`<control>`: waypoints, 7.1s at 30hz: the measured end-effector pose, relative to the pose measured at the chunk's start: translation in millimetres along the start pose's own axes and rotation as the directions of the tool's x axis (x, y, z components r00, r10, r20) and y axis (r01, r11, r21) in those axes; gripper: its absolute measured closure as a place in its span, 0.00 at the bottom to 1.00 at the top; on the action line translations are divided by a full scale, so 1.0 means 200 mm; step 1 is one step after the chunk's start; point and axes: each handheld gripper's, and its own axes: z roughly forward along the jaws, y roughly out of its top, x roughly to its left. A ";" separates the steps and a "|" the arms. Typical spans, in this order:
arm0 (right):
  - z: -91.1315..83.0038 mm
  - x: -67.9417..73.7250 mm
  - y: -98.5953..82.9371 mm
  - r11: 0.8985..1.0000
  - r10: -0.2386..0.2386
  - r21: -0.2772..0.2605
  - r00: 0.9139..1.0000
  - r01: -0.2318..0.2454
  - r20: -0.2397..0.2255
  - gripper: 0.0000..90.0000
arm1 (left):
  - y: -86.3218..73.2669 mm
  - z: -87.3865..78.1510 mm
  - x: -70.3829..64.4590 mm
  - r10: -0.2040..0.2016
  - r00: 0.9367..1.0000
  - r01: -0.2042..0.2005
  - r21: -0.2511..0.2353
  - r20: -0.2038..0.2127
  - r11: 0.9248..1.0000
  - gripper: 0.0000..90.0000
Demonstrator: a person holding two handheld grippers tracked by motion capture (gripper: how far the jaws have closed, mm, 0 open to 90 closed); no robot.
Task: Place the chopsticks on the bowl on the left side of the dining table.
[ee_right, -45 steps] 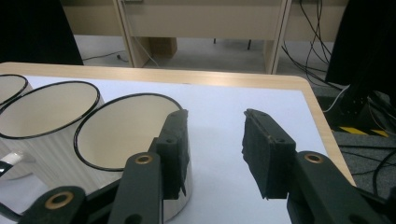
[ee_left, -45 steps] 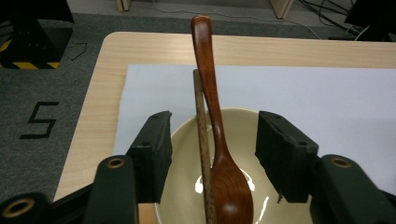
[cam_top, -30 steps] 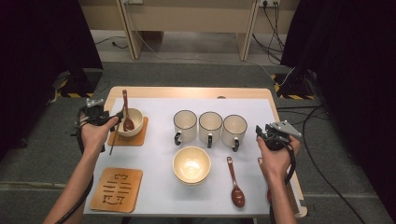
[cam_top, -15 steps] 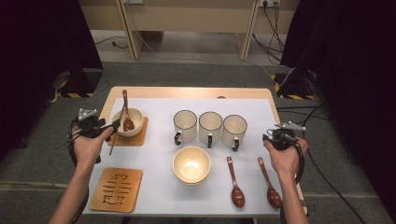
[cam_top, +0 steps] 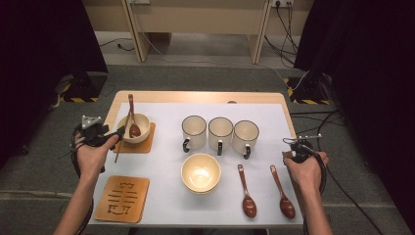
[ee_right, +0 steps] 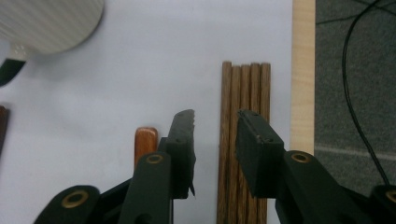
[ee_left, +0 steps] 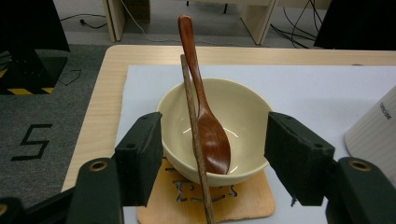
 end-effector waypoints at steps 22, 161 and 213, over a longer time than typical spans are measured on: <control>0.08 -0.04 -0.05 0.987 0.019 0.160 0.999 -0.014 -0.030 0.82 | 0.00 0.00 -0.01 0.006 1.000 -0.006 0.001 0.009 1.000 0.40; -0.21 0.15 0.44 0.801 0.005 -0.598 0.999 -0.024 -0.033 0.94 | 0.02 -0.06 -0.01 -0.001 1.000 0.002 -0.047 0.018 0.999 0.41; -0.16 0.24 0.68 0.668 0.021 -0.743 0.999 -0.032 -0.024 0.94 | 0.01 -0.07 -0.03 0.009 0.999 -0.007 -0.060 0.031 0.998 0.41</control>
